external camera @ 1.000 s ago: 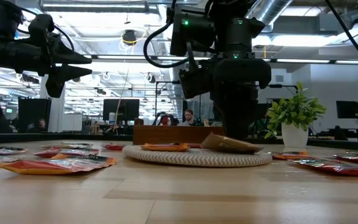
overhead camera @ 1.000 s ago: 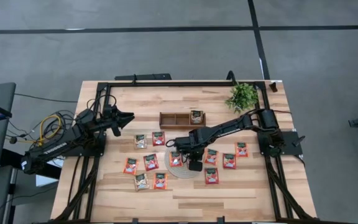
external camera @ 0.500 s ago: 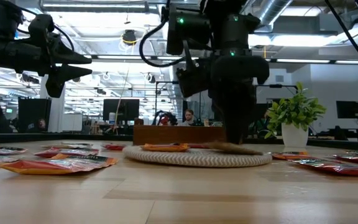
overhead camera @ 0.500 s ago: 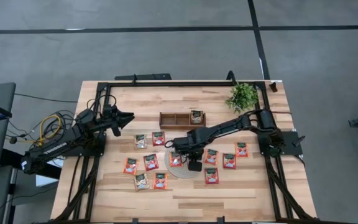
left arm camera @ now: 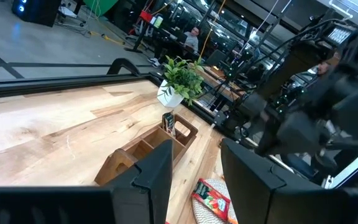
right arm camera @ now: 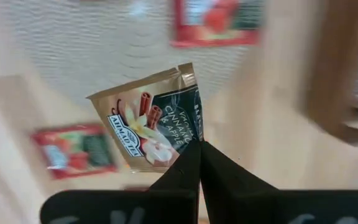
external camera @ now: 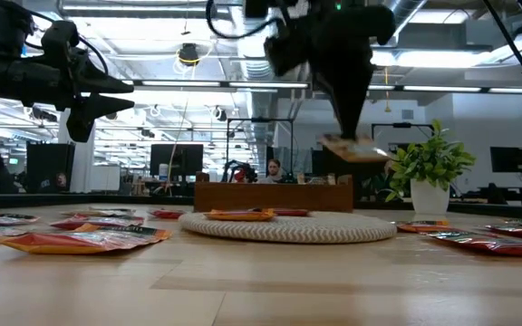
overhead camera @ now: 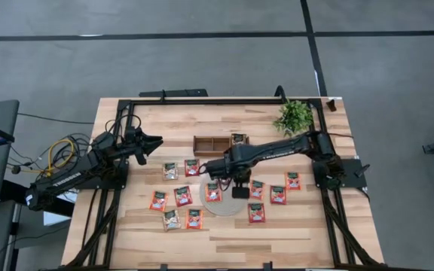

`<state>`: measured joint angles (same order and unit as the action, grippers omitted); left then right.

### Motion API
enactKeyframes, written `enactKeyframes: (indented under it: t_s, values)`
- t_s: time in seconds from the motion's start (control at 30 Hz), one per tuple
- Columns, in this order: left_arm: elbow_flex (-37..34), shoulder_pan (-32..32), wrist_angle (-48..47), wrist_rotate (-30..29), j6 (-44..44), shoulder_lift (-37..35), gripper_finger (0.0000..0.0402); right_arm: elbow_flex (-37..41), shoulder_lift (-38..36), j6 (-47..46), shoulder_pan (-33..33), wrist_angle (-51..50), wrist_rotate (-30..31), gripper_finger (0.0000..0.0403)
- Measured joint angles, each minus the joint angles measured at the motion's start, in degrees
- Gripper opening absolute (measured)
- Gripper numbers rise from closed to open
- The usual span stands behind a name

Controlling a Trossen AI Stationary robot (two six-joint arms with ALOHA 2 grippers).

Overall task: Pick & Place Tea
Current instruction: Put the brown tea bag into the right section of the wooden organizer

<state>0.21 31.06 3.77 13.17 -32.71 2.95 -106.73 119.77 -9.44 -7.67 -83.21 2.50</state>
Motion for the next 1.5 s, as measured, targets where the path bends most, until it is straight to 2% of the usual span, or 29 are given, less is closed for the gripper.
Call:
enactKeyframes:
  t_s: [0.23,0.43,1.17,1.5]
  values:
    - [0.0,0.0,0.0,0.0,0.0,0.0,0.0128,-7.2,-0.1,-3.8,3.0,-6.7,17.7,0.0]
    - [0.0,0.0,0.0,0.0,0.0,0.0,0.0128,-7.3,-0.2,-5.5,6.4,-6.5,26.2,0.0]
    - [0.0,0.0,0.0,0.0,0.0,0.0,0.0128,6.6,-0.2,-7.0,13.8,8.7,29.6,0.0]
    - [0.0,0.0,0.0,0.0,0.0,0.0,0.0128,7.7,-0.2,-7.1,13.9,12.1,30.8,0.0]
